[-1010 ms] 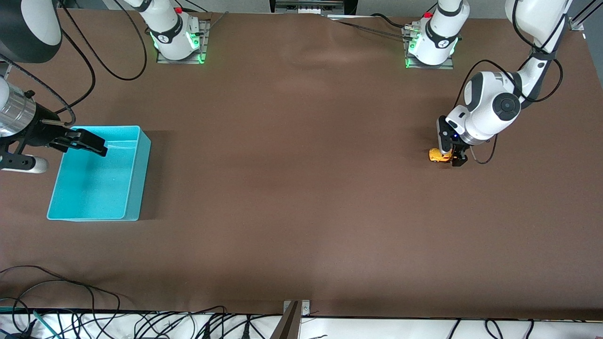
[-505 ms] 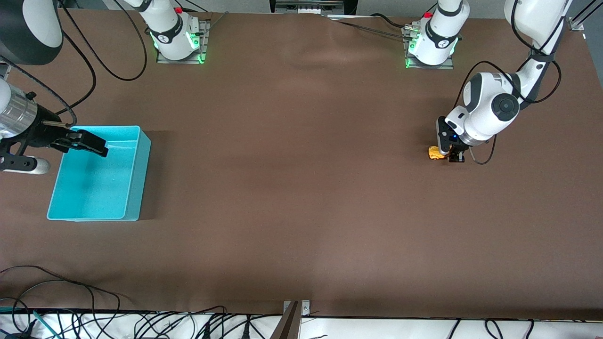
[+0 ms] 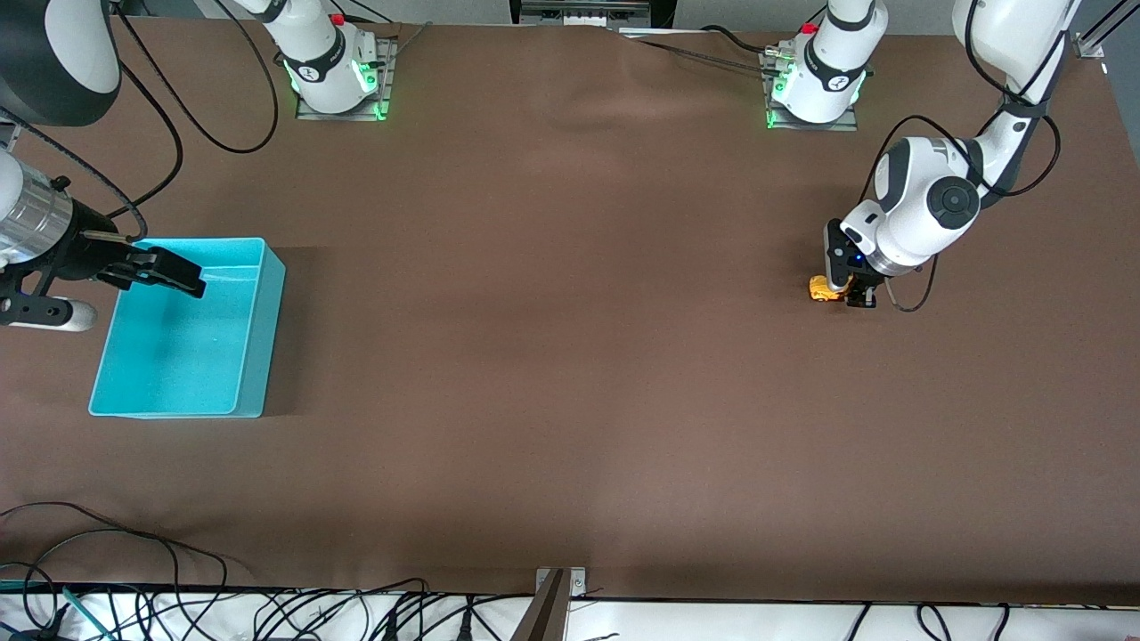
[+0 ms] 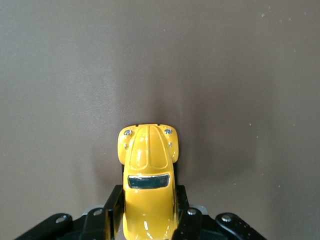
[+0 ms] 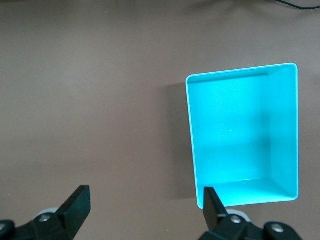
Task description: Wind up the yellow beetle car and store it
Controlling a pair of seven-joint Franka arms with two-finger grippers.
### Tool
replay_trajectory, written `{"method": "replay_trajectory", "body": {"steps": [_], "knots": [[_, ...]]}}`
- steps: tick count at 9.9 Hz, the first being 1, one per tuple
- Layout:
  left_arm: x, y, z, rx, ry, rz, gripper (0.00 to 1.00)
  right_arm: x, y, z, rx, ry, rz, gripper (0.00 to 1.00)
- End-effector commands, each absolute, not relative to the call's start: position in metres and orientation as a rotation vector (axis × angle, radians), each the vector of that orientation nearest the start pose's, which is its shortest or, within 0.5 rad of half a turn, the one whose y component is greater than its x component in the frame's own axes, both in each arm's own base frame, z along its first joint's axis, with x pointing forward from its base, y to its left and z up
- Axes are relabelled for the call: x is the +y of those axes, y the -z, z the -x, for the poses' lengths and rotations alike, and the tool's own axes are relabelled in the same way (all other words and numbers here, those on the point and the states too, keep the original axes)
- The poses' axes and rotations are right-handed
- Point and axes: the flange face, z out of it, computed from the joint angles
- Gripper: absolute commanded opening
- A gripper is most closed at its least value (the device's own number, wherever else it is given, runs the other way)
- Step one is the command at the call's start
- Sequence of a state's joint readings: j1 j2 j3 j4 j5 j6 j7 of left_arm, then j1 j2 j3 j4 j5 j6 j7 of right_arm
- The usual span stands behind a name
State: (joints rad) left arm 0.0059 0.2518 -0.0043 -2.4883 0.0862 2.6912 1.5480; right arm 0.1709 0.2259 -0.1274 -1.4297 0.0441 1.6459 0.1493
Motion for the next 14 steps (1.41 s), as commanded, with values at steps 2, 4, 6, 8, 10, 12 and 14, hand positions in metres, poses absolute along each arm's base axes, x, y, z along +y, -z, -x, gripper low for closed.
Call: {"method": "replay_trajectory", "body": {"steps": [2,4,6,8,10,12,14], "knots": [[-0.002,-0.183,-0.469,2.346,-0.105,2.094,0.0,0.037,-0.568,-0.624,0.154,-0.009,3.125,1.0],[0.003,-0.173,-0.466,2.341,-0.123,2.121,0.0,0.038,-0.568,-0.624,0.156,-0.006,3.125,1.0],[0.026,-0.164,-0.465,2.297,-0.154,2.177,0.0,0.038,-0.569,-0.624,0.156,-0.002,3.125,1.0],[0.046,-0.16,-0.466,2.279,-0.165,2.196,0.0,0.038,-0.569,-0.624,0.152,-0.002,3.125,1.0],[0.07,-0.153,-0.461,2.29,-0.188,2.2,0.0,0.038,-0.569,-0.624,0.152,-0.002,3.125,1.0],[0.101,-0.153,-0.467,2.3,-0.199,2.166,0.0,0.038,-0.569,-0.624,0.154,0.001,3.125,1.0],[0.134,-0.153,-0.466,2.275,-0.206,2.184,0.0,0.038,-0.568,-0.625,0.154,0.001,3.125,1.0]]}}
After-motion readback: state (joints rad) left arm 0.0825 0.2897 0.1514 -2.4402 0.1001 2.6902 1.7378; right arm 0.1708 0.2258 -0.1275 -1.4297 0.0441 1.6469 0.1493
